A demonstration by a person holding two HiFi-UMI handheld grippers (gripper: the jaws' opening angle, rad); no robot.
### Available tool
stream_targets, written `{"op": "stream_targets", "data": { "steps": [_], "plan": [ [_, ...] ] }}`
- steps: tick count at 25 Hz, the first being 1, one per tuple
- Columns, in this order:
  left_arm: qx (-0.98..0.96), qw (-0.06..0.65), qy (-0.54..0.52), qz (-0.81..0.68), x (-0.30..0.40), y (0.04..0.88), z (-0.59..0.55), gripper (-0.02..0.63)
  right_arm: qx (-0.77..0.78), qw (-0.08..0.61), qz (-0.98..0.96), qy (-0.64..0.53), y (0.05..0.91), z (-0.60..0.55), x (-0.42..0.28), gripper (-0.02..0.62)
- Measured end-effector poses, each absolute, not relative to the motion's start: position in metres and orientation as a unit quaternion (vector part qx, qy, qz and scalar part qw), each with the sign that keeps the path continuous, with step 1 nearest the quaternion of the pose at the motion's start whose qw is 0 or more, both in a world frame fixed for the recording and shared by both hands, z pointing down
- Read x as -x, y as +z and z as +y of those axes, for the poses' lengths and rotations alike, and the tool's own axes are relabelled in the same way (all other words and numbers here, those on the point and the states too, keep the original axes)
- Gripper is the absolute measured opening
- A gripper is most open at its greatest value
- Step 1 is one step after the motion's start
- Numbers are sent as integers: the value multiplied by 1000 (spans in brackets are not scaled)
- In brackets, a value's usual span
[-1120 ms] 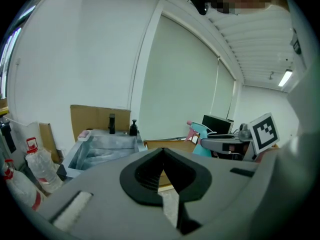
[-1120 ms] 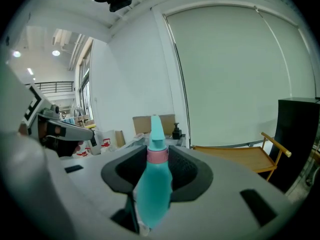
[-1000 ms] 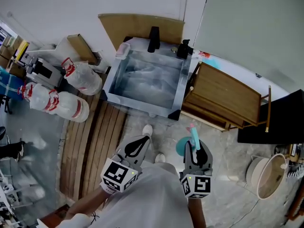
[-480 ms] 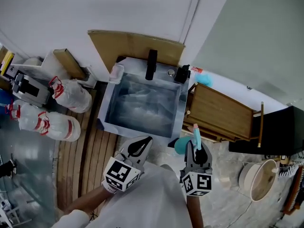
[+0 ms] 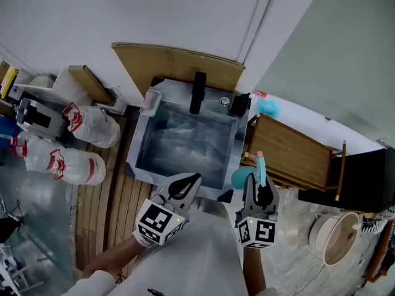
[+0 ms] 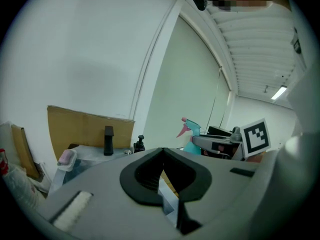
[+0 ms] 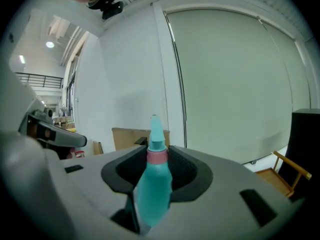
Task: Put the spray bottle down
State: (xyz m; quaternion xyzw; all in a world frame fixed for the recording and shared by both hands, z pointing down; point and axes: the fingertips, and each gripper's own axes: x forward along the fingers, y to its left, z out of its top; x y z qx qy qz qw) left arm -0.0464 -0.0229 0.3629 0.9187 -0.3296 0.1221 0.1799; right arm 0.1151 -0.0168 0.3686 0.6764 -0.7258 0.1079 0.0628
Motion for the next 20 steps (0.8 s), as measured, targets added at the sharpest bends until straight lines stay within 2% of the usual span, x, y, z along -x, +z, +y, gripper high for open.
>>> {"op": "stream_targets", "data": {
  "steps": [20],
  "plan": [
    [-903,187,137,-361,4,384,-83,3,-638,49,-763,92,406,-116,-139,127]
  ]
}}
